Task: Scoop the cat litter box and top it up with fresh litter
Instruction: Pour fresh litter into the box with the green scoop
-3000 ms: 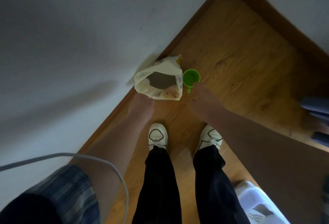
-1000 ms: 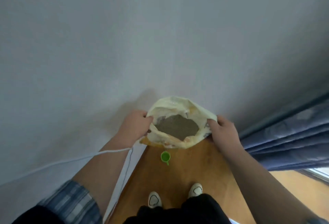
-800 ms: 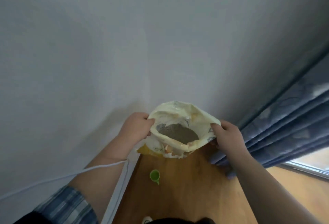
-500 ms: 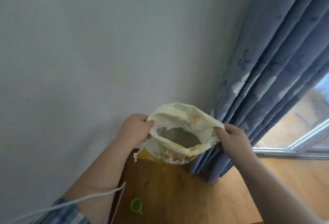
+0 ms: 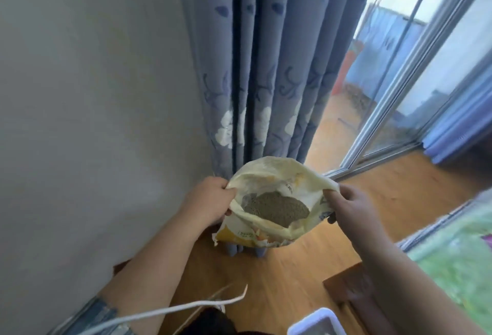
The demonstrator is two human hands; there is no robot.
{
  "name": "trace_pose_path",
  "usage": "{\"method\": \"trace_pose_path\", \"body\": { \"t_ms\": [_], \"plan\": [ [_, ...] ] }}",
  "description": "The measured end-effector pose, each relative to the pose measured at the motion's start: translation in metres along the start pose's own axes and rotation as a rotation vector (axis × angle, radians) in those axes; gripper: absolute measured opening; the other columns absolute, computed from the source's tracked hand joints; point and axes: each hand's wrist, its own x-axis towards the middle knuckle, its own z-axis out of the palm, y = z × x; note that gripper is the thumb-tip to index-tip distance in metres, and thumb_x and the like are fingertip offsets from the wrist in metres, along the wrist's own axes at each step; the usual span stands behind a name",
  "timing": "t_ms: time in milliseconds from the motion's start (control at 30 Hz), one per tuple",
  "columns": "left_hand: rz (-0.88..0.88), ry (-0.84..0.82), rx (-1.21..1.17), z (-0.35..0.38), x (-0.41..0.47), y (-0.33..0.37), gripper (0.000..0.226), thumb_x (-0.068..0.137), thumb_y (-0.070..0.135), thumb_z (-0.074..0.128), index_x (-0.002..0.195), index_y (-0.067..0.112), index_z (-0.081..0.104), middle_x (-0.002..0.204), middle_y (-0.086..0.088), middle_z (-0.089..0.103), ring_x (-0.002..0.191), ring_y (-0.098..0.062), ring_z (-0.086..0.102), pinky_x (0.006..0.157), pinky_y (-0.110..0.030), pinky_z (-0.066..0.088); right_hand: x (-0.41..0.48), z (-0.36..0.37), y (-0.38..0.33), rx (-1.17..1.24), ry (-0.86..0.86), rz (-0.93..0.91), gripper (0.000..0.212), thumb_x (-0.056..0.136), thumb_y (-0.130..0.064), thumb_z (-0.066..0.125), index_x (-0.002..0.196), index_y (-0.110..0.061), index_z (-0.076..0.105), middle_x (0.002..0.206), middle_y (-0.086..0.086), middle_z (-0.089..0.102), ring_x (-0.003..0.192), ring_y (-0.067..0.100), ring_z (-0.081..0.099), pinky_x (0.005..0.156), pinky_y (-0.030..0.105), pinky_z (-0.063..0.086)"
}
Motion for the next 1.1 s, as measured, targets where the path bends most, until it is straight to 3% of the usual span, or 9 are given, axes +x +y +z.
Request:
{"method": "trace_pose_path", "body": {
  "t_ms": [133, 200, 300, 400, 533, 600, 733, 933, 1100],
  "plan": [
    [0.115, -0.133, 0.128, 0.039, 0.049, 0.020, 0.029, 0.093, 0.032, 0.058, 0.067, 0.019, 0.063, 0.050, 0.006, 0.062, 0.040, -0.005, 0.060, 0.047, -0.023, 0.043, 0.008, -0.009, 0.031, 0.003, 0.157, 0.129, 0.022, 0.093, -0.015, 0.056, 0.076, -0.008, 0.069, 0.061, 0.012, 0.066, 0.045, 0.014, 0.056, 0.049, 0.027, 0.045],
    [0.161, -0.223, 0.170, 0.060, 0.069, 0.030, 0.029, 0.094, 0.034, 0.056, 0.069, 0.020, 0.063, 0.054, 0.004, 0.064, 0.040, -0.005, 0.060, 0.042, -0.021, 0.044, 0.007, -0.009, 0.051, -0.004, 0.242, 0.225, 0.022, 0.093, -0.017, 0.058, 0.075, -0.009, 0.069, 0.060, 0.005, 0.066, 0.051, 0.016, 0.059, 0.056, 0.031, 0.050],
    [0.250, -0.325, 0.308, 0.095, 0.092, 0.038, 0.036, 0.090, 0.044, 0.053, 0.066, 0.018, 0.059, 0.061, 0.001, 0.065, 0.058, -0.020, 0.066, 0.055, -0.030, 0.051, 0.001, -0.007, 0.082, -0.016, 0.366, 0.373, 0.023, 0.092, -0.026, 0.061, 0.072, -0.016, 0.067, 0.061, -0.005, 0.067, 0.064, 0.017, 0.064, 0.063, 0.034, 0.049],
    [0.340, -0.409, 0.423, 0.135, 0.113, 0.037, 0.039, 0.091, 0.044, 0.053, 0.071, 0.011, 0.062, 0.072, -0.009, 0.068, 0.074, -0.031, 0.064, 0.063, -0.035, 0.050, 0.000, 0.005, 0.114, 0.023, 0.454, 0.486, 0.028, 0.092, -0.026, 0.062, 0.068, -0.012, 0.063, 0.054, -0.009, 0.063, 0.057, 0.010, 0.057, 0.058, 0.031, 0.042],
    [0.367, -0.539, 0.459, 0.198, 0.140, 0.023, 0.032, 0.093, 0.036, 0.052, 0.076, 0.012, 0.061, 0.072, -0.006, 0.067, 0.072, -0.029, 0.065, 0.068, -0.038, 0.053, 0.006, 0.025, 0.171, 0.093, 0.509, 0.661, 0.031, 0.093, -0.036, 0.058, 0.075, -0.011, 0.058, 0.062, 0.002, 0.058, 0.063, 0.024, 0.056, 0.060, 0.034, 0.043],
    [0.348, -0.602, 0.481, 0.234, 0.152, 0.011, 0.031, 0.094, 0.034, 0.050, 0.073, 0.013, 0.059, 0.070, -0.005, 0.067, 0.071, -0.028, 0.066, 0.067, -0.037, 0.054, 0.010, 0.037, 0.206, 0.084, 0.506, 0.718, 0.033, 0.096, -0.033, 0.056, 0.072, -0.011, 0.052, 0.061, 0.001, 0.051, 0.059, 0.021, 0.047, 0.055, 0.034, 0.034],
    [0.300, -0.656, 0.558, 0.310, 0.177, -0.035, 0.033, 0.094, 0.037, 0.050, 0.074, 0.012, 0.059, 0.068, -0.004, 0.067, 0.068, -0.026, 0.066, 0.068, -0.041, 0.056, 0.021, 0.070, 0.294, 0.092, 0.487, 0.822, 0.034, 0.098, -0.033, 0.055, 0.068, -0.017, 0.048, 0.060, -0.001, 0.048, 0.058, 0.019, 0.043, 0.054, 0.034, 0.028],
    [0.232, -0.679, 0.626, 0.445, 0.218, -0.135, 0.029, 0.095, 0.035, 0.047, 0.074, 0.018, 0.059, 0.073, 0.000, 0.066, 0.067, -0.021, 0.066, 0.065, -0.040, 0.058, 0.047, 0.139, 0.453, 0.116, 0.441, 0.956, 0.033, 0.097, -0.036, 0.055, 0.085, -0.006, 0.060, 0.077, 0.018, 0.063, 0.063, 0.023, 0.050, 0.056, 0.033, 0.032],
    [0.169, -0.676, 0.677, 0.552, 0.254, -0.238, 0.026, 0.093, 0.034, 0.046, 0.078, 0.018, 0.060, 0.076, -0.001, 0.065, 0.070, -0.022, 0.065, 0.067, -0.042, 0.058, 0.068, 0.210, 0.590, 0.090, 0.392, 1.042, 0.034, 0.098, -0.033, 0.055, 0.086, -0.001, 0.059, 0.078, 0.020, 0.063, 0.063, 0.024, 0.048, 0.056, 0.034, 0.031]
  ]
}}
